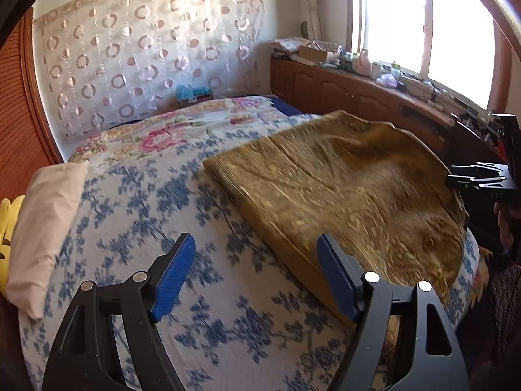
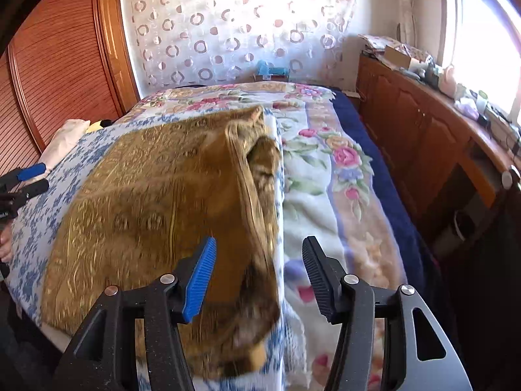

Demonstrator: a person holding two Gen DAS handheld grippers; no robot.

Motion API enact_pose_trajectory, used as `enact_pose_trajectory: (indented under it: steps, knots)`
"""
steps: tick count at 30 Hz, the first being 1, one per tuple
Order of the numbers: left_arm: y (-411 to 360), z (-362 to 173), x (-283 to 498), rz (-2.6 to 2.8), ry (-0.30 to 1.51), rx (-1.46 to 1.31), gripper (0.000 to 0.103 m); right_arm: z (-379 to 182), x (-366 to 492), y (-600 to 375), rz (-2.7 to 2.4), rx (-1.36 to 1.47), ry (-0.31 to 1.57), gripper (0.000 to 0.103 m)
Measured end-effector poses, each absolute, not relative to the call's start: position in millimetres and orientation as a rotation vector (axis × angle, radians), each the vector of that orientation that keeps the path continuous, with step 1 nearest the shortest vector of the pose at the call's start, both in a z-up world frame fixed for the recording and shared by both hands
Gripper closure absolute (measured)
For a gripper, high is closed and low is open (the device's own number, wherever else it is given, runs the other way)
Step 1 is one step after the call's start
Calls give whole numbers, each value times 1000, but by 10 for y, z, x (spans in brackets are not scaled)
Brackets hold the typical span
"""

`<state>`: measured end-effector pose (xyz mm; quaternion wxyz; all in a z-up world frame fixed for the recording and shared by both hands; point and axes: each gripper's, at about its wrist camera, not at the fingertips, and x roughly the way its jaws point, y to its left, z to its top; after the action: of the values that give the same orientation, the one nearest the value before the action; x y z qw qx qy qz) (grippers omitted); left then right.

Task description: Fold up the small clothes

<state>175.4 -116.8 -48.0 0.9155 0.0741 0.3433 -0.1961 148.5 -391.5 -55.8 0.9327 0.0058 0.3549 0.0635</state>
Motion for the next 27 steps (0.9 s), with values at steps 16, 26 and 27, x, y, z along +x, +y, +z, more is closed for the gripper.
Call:
enact_pose_trajectory:
  steps: [16, 26, 27]
  knots:
    - [-1416, -784, 1105, -496, 809, 213, 25, -689, 1178, -3984, 165, 68, 751, 46]
    - [-1541, -812, 956, -548, 828, 184, 25, -798, 1175, -4037, 160, 106, 746, 46]
    - [-1557, -822, 944, -552, 830, 182, 25, -808, 1184, -4050, 162, 114, 748, 46]
